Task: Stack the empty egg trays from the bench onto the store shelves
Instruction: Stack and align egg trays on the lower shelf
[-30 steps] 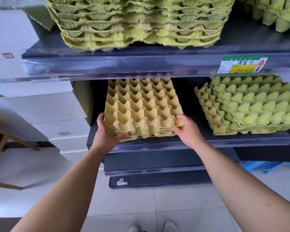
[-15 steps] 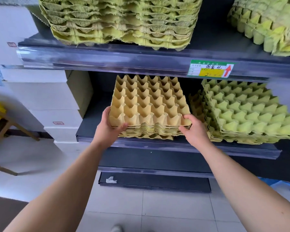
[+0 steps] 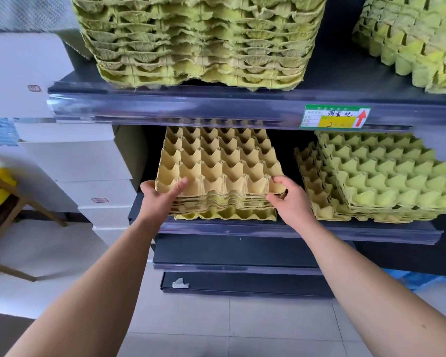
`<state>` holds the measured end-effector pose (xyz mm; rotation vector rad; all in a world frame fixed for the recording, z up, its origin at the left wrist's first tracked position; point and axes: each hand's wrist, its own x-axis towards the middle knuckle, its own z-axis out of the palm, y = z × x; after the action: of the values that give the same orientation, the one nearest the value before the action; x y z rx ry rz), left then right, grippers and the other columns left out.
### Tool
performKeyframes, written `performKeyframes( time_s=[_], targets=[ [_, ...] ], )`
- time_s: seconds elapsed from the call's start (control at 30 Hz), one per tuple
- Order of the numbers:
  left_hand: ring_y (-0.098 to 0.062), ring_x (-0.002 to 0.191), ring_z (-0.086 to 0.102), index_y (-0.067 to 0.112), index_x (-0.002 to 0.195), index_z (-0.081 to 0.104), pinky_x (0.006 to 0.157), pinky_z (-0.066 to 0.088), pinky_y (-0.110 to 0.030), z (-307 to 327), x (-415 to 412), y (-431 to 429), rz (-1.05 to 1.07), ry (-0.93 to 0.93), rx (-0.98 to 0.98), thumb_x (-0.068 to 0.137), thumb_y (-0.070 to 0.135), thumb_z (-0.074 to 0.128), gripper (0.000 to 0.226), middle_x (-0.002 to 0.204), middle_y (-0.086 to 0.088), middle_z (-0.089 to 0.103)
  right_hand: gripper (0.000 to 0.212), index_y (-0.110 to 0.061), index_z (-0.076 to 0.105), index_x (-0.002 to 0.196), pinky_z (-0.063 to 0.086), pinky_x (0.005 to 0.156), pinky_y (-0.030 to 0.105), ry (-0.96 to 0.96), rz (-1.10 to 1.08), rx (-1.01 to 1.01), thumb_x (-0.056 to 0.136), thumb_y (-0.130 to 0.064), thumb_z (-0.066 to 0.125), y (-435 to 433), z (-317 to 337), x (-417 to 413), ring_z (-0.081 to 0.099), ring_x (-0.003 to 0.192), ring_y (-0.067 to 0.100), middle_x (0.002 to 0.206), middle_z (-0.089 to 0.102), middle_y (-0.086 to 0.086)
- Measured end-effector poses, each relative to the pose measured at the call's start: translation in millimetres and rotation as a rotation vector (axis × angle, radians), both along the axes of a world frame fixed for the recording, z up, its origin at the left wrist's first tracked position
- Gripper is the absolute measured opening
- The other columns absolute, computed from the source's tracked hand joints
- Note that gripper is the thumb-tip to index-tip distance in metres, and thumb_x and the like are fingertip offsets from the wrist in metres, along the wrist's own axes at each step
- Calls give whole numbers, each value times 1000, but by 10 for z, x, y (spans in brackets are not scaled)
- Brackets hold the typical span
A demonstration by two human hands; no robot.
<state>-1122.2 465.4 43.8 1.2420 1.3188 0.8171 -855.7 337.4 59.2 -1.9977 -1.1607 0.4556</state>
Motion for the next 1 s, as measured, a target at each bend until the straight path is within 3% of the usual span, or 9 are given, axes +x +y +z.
performKeyframes(
  time_s=[0.1, 0.2, 0.33, 0.5, 0.63, 0.73, 0.87, 1.0],
  targets=[
    [-25, 110, 59, 19, 133, 26, 97, 48, -49, 36, -15, 61, -14, -35, -85, 47, 76, 77, 115, 122, -5, 54, 39, -20, 53, 126, 36, 59, 2, -9, -2, -33, 88, -17, 64, 68, 25, 18, 58, 96, 22, 128, 53, -4],
    [-22, 108, 59, 19, 139, 24, 99, 48, -47, 37, 36, 93, -62, -47, -73, 69, 60, 74, 95, 120, -1, 55, 39, -18, 53, 126, 36, 55, -1, -2, -12, -44, 88, -15, 63, 88, -14, 44, 60, 89, 25, 127, 53, -3],
    [-16, 101, 62, 21, 142, 27, 94, 51, -42, 37, 112, 122, -81, -106, -73, 77, 47, 73, 84, 115, 4, 59, 39, -19, 52, 126, 36, 56, 4, -10, -5, -47, 88, -17, 63, 110, -96, 106, 50, 68, 4, 125, 53, -5],
    [-22, 102, 66, 24, 119, 53, 89, 53, -41, -4, 179, 117, -94, -173, -127, 66, 54, 79, 66, 110, 0, 68, 38, -20, 54, 123, 37, 83, 20, 26, 15, -16, 87, -15, 65, 190, -125, 267, 51, 94, 8, 127, 55, -3],
    [-22, 103, 67, 25, 124, 56, 97, 49, -47, -113, 213, 4, -109, -132, -187, 47, 78, 77, 96, 110, 2, 71, 40, -23, 53, 124, 37, 74, 23, 9, 23, -60, 86, -16, 64, 158, -174, 386, 45, 80, 6, 124, 56, -4],
    [-21, 102, 68, 25, 123, 57, 97, 50, -47, -179, 265, -124, -95, -101, -215, 48, 80, 74, 94, 108, 3, 72, 41, -22, 51, 126, 36, 74, 22, -9, 41, -107, 87, -16, 62, 117, -188, 452, 47, 72, 8, 124, 55, -3],
    [-21, 102, 67, 24, 121, 59, 98, 49, -47, -239, 283, -243, -56, -105, -211, 50, 79, 75, 91, 108, 2, 72, 43, -20, 49, 129, 34, 58, 16, -33, 101, -150, 88, -16, 62, 47, -214, 488, 39, 57, -3, 114, 56, -1],
    [-21, 100, 68, 24, 118, 61, 95, 51, -46, -193, 291, -300, -21, -129, -167, 55, 76, 74, 82, 105, 2, 73, 42, -19, 49, 128, 35, 64, 19, -41, 118, -108, 87, -16, 62, 21, -204, 473, 38, 64, -5, 122, 56, 1]
  ],
)
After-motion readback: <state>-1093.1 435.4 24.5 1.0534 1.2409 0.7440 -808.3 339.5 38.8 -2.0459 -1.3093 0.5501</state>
